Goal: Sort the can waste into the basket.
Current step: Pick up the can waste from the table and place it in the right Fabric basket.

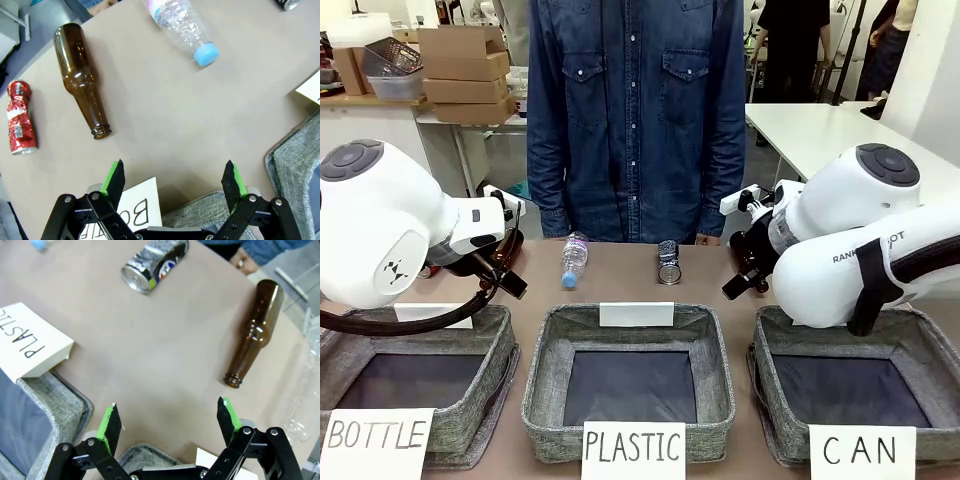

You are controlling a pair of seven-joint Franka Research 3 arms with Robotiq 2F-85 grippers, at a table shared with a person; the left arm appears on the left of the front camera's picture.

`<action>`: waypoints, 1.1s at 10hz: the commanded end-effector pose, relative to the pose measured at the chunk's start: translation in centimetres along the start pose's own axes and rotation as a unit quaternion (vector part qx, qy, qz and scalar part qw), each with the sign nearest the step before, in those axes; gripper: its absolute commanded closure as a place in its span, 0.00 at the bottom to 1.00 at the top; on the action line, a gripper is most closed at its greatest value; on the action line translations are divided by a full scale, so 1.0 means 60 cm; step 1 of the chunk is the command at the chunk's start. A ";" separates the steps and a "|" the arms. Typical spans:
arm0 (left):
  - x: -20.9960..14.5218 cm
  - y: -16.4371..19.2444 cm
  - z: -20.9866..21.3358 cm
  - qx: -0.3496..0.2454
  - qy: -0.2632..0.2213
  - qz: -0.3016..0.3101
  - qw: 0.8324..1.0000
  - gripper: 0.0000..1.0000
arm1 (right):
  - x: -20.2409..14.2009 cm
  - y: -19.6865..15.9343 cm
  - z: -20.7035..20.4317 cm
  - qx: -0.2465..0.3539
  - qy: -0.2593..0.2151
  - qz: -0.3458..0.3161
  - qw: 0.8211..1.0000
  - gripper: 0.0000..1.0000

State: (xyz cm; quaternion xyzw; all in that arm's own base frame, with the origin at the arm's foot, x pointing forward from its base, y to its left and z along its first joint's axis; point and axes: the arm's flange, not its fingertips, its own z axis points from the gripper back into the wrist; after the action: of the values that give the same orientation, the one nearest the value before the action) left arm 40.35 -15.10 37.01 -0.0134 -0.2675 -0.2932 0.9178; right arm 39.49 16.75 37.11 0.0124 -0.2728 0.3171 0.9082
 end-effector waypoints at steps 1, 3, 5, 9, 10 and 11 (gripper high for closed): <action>0.000 0.000 0.000 0.000 0.000 0.000 1.000 0.00 | 0.000 0.000 0.000 0.000 0.000 0.000 1.000 0.00; 0.000 0.000 0.000 0.000 0.000 0.000 1.000 0.00 | 0.000 0.000 0.000 0.000 0.000 0.000 1.000 0.00; 0.000 0.000 0.000 0.000 0.000 0.000 1.000 0.00 | 0.000 0.000 0.000 0.000 0.000 0.000 1.000 0.00; -0.002 -0.075 0.303 0.013 -0.057 0.044 0.997 0.00 | 0.035 0.093 0.229 -0.099 -0.029 0.007 0.995 0.00; -0.015 -0.093 0.318 0.035 -0.087 0.044 0.995 0.00 | 0.022 0.109 0.251 -0.089 -0.048 0.009 0.995 0.00; -0.016 -0.097 0.296 0.122 -0.077 0.076 0.987 0.00 | 0.006 0.116 0.256 -0.126 -0.052 0.017 0.991 0.00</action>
State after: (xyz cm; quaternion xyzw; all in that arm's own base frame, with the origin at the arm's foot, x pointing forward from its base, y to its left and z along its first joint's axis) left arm 28.97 -16.78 55.88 -0.0053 -0.3530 -0.2340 0.9059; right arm 30.17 20.20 51.65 -0.0683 -0.3498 0.3049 0.8832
